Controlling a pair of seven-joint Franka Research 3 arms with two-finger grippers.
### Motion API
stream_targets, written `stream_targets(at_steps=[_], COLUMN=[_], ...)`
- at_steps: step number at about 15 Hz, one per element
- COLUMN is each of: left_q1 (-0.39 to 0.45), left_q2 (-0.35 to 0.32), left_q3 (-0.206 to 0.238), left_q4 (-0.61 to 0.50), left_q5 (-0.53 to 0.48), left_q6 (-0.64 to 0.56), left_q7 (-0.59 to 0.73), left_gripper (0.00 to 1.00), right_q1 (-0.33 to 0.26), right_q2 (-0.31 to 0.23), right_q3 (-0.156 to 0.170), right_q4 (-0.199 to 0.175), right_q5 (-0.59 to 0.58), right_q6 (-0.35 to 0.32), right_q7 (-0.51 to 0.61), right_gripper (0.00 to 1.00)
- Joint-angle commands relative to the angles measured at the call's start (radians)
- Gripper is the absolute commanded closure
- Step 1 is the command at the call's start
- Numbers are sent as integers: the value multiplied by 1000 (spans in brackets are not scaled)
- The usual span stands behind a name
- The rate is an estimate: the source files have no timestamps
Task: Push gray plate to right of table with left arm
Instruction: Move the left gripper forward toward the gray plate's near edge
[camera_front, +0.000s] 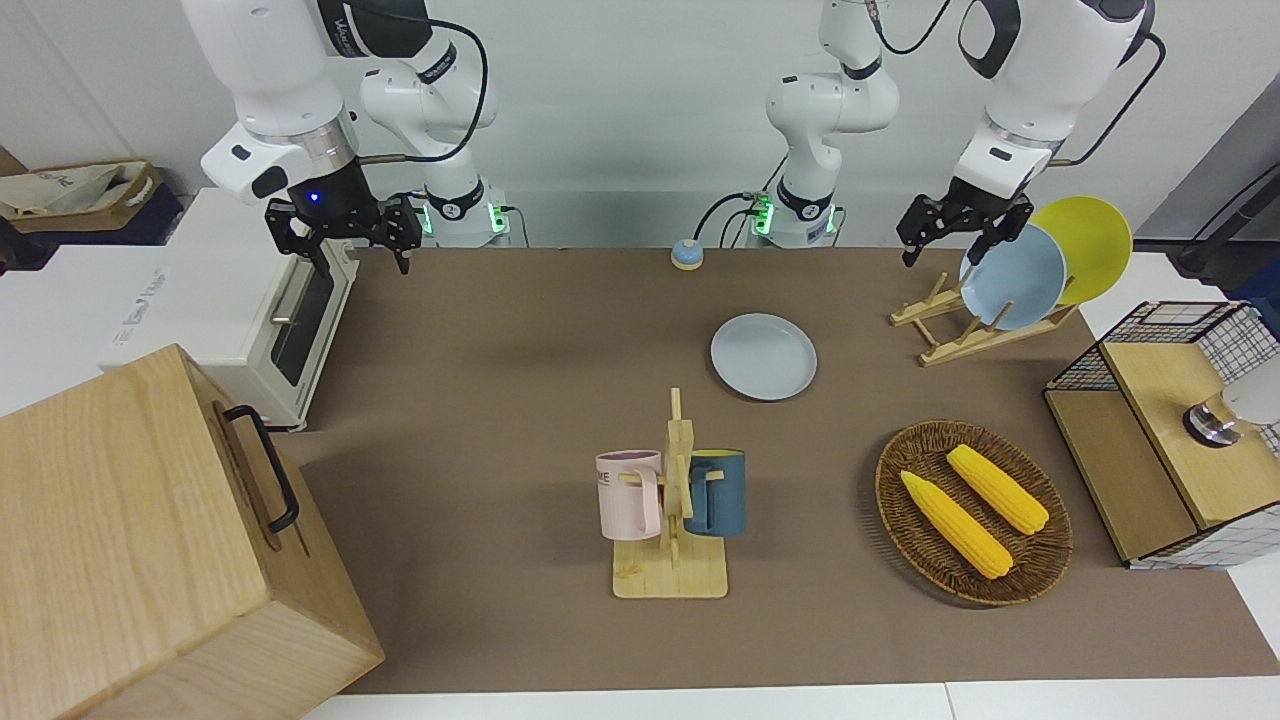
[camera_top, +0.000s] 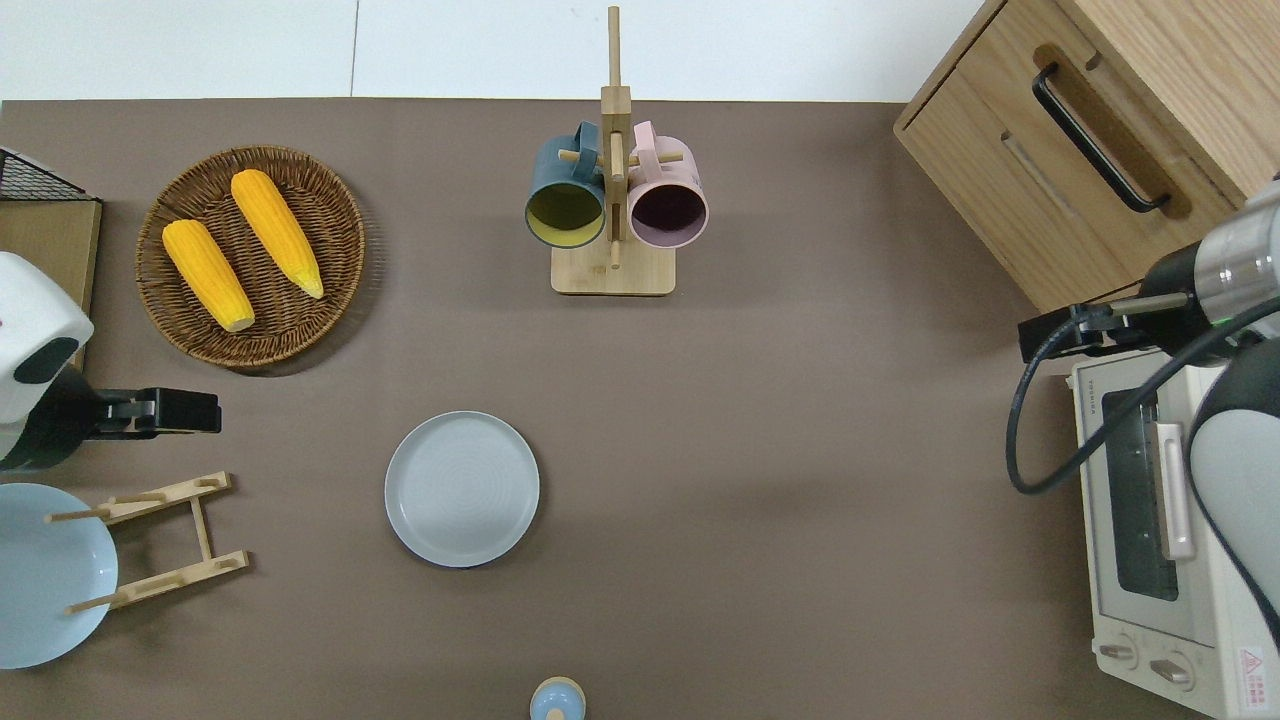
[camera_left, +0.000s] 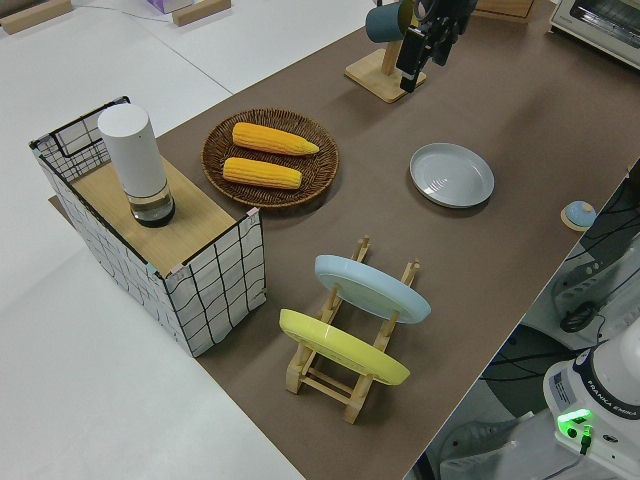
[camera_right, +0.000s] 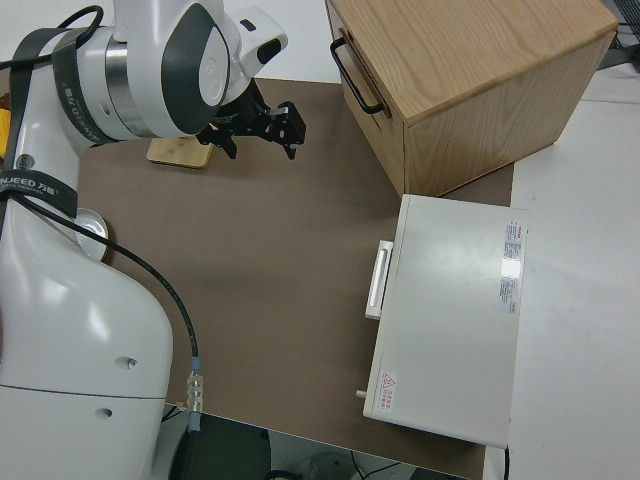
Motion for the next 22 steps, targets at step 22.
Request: stream_targets(at_steps=[22], left_q1=[-17], left_q2=[-38], left_q3=[-52], left_q4=[-125], left_q5=[-19], left_q6=[18], left_q7=[-62], left_gripper=[7], right_q1=[-1], right_q2=[-6], right_q3=[0], right_q4=[1], right_q5=[7], right_q6=[-10], right_q7=[5], right_gripper=[17])
